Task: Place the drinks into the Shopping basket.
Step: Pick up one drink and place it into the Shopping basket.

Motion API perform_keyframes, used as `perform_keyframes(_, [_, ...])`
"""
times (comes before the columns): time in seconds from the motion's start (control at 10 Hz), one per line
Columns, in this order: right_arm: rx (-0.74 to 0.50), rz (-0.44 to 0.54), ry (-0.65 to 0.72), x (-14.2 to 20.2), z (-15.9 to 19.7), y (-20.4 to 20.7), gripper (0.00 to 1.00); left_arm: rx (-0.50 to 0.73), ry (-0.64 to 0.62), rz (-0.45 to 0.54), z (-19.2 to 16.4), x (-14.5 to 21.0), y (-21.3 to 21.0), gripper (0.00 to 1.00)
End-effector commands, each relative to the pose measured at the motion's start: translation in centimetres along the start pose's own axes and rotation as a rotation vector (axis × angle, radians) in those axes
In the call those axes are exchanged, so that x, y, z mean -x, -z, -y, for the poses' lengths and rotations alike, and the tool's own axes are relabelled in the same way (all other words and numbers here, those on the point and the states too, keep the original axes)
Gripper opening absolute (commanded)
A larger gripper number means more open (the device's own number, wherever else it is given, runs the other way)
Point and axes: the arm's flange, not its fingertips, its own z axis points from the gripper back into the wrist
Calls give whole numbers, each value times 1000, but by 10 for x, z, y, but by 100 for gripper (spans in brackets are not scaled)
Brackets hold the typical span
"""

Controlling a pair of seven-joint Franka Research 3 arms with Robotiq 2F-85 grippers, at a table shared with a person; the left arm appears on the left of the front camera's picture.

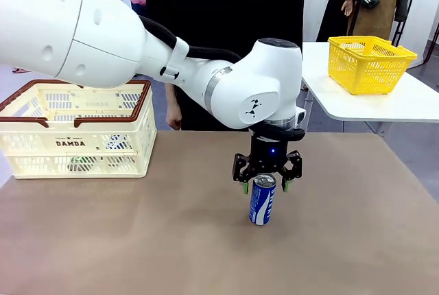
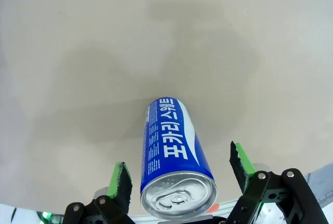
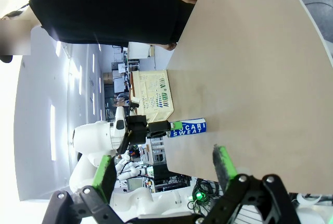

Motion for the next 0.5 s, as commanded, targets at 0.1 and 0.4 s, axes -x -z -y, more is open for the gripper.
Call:
perform_keyframes(0.1, [-6,1,-10,0,-2,0,100,-10,-10,21,-5,1,4,0])
perform_keyframes(0.4, [-6,1,-10,0,-2,0,100,-43,6,7,0,1,13,0])
